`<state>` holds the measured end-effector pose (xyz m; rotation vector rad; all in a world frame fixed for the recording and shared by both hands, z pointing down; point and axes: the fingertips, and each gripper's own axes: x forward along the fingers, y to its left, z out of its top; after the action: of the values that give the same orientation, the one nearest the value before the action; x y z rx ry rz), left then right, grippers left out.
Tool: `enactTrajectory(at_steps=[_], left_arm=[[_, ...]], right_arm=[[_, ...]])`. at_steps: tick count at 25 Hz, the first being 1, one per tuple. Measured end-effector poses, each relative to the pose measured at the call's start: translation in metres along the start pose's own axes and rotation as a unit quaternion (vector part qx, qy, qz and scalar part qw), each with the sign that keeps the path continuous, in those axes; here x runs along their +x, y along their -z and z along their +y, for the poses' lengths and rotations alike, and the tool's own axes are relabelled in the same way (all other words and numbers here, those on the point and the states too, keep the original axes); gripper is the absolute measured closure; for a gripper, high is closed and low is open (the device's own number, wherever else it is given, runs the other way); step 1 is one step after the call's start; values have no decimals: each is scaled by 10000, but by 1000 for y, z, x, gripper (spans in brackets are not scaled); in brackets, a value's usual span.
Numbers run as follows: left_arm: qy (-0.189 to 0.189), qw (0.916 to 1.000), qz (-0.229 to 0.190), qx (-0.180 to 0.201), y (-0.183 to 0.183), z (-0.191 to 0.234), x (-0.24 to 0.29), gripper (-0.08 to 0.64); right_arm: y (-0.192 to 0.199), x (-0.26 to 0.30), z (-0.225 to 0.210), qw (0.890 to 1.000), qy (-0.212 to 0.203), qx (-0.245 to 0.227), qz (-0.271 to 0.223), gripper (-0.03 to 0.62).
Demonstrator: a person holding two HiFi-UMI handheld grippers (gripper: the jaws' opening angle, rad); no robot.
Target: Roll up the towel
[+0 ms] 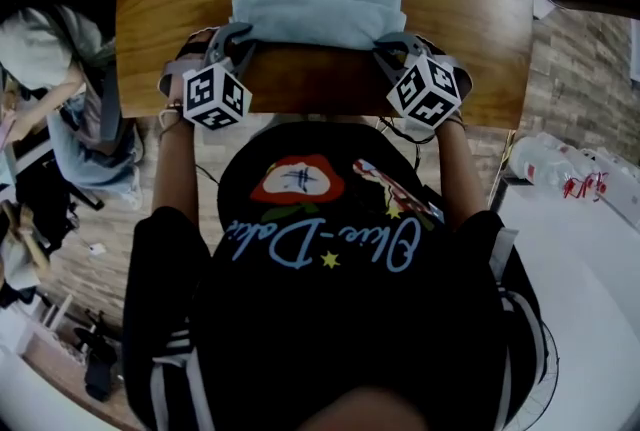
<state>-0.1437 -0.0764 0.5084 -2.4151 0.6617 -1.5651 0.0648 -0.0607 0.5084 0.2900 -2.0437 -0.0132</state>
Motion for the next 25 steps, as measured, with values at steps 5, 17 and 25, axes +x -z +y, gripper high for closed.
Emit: enactTrajectory(at_steps=[5, 17, 25], left_arm=[[152, 9996, -46, -220, 0, -21, -22, 482], [1630, 9790, 218, -1206, 1, -54, -61, 482], [1624, 9766, 304, -1374, -5, -7, -45, 480]], right_arm=[[-2, -19, 22, 9980, -415, 412, -234, 574], [-11, -52, 42, 9642, -1372, 2041, -992, 574], [-21, -51, -7, 9590, -1099, 2265, -1302, 574]])
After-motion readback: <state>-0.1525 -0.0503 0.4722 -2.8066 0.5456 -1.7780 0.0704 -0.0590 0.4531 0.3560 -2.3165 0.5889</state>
